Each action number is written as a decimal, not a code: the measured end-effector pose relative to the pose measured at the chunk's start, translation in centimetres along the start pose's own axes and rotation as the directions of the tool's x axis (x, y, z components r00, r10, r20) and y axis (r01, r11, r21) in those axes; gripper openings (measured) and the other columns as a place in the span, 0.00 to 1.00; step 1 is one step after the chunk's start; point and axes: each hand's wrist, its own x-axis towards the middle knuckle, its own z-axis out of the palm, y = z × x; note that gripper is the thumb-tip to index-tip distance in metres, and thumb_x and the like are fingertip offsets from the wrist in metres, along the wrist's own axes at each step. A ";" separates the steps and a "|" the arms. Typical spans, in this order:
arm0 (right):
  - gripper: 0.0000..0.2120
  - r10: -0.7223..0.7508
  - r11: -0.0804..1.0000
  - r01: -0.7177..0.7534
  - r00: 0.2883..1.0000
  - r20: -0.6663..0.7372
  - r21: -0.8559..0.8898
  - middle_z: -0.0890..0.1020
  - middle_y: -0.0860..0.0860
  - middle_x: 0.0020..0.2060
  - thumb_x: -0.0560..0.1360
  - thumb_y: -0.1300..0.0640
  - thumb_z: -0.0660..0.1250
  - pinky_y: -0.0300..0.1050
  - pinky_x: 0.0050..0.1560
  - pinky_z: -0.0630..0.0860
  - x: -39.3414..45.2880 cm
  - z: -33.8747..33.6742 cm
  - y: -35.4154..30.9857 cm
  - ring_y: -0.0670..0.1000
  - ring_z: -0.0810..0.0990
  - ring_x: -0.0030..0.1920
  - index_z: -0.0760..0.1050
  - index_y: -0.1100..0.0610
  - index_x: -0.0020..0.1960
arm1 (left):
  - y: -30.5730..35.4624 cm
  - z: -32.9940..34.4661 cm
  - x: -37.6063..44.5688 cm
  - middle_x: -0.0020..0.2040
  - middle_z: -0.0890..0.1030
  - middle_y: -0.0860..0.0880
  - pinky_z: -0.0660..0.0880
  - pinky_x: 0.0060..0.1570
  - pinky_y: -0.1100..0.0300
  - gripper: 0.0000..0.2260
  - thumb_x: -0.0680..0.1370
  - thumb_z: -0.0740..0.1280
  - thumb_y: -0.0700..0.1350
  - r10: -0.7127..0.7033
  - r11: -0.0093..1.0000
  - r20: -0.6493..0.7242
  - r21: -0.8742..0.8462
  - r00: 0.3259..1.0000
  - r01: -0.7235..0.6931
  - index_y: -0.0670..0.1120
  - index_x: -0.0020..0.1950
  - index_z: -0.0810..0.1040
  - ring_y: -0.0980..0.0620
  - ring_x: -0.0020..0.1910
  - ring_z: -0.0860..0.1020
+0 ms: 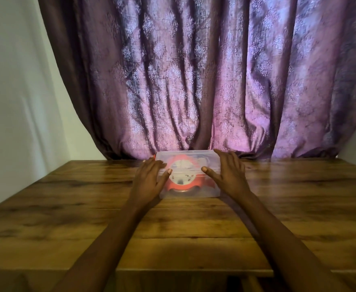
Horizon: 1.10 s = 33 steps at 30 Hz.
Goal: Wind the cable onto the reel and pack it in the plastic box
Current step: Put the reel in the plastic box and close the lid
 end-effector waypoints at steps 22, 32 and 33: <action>0.31 -0.234 0.925 0.087 0.898 0.373 0.370 0.49 0.46 0.81 0.82 0.35 0.43 0.59 0.78 0.51 4.8 14.9 -19.1 0.50 0.50 0.80 0.46 0.46 0.81 | -7.3 -11.9 -6.0 0.58 0.83 0.43 0.73 0.63 0.49 0.18 0.80 0.63 0.55 -0.111 0.882 -0.100 0.449 0.989 0.144 0.44 0.60 0.81 0.44 0.57 0.80; 0.33 -0.383 0.886 0.170 0.794 0.472 0.432 0.44 0.44 0.81 0.82 0.34 0.44 0.56 0.79 0.51 5.9 20.3 -31.6 0.50 0.49 0.80 0.40 0.46 0.81 | -16.2 -19.0 -9.6 0.57 0.84 0.43 0.76 0.61 0.47 0.18 0.78 0.67 0.55 -0.221 0.759 -0.148 0.594 0.964 0.265 0.44 0.59 0.82 0.43 0.56 0.81; 0.33 -0.390 0.884 0.173 0.784 0.483 0.434 0.44 0.44 0.81 0.81 0.34 0.44 0.57 0.79 0.52 6.0 20.6 -32.7 0.51 0.49 0.80 0.40 0.46 0.81 | -16.9 -19.5 -9.9 0.57 0.84 0.43 0.77 0.60 0.47 0.18 0.78 0.67 0.55 -0.221 0.749 -0.153 0.606 0.963 0.268 0.44 0.59 0.82 0.43 0.56 0.81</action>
